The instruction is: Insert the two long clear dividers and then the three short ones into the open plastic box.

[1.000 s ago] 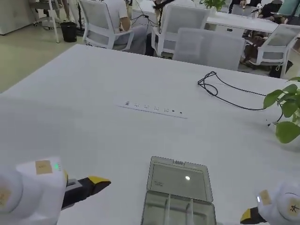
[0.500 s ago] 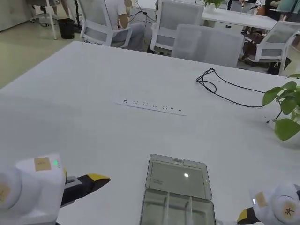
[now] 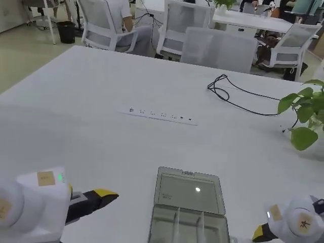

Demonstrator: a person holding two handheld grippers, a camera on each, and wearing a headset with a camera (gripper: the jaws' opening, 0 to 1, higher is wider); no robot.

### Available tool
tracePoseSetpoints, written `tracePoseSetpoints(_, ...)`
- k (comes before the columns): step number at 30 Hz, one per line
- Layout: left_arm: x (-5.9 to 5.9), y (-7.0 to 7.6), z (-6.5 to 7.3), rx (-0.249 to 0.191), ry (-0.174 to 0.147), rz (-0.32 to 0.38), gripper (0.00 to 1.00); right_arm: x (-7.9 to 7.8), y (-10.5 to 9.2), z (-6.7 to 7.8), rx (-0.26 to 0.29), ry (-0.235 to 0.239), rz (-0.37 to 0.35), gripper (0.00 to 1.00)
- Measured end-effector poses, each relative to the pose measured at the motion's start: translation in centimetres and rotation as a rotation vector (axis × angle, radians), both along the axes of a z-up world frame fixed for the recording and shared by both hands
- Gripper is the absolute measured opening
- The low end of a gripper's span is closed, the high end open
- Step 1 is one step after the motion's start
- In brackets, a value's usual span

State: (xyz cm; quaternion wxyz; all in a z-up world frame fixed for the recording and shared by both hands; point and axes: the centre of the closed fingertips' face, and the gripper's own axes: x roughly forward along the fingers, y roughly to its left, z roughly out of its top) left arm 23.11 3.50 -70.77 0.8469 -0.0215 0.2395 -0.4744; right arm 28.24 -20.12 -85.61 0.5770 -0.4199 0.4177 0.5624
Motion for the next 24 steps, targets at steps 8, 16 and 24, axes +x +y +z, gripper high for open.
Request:
tracePoseSetpoints(8,0.1,0.0,0.4,0.005,-0.011,-0.007,1.0,0.3,-0.1,0.4,0.006,-0.028,-0.032,0.33)
tracePoseSetpoints(16,0.1,-0.3,0.8,0.006,-0.024,-0.028,1.0,0.2,-0.2,2.5,0.054,-0.079,-0.096,0.33)
tracePoseSetpoints(24,0.2,-0.7,1.4,-0.001,-0.03,-0.038,1.0,-0.3,0.4,6.2,0.12,-0.157,-0.153,0.33)
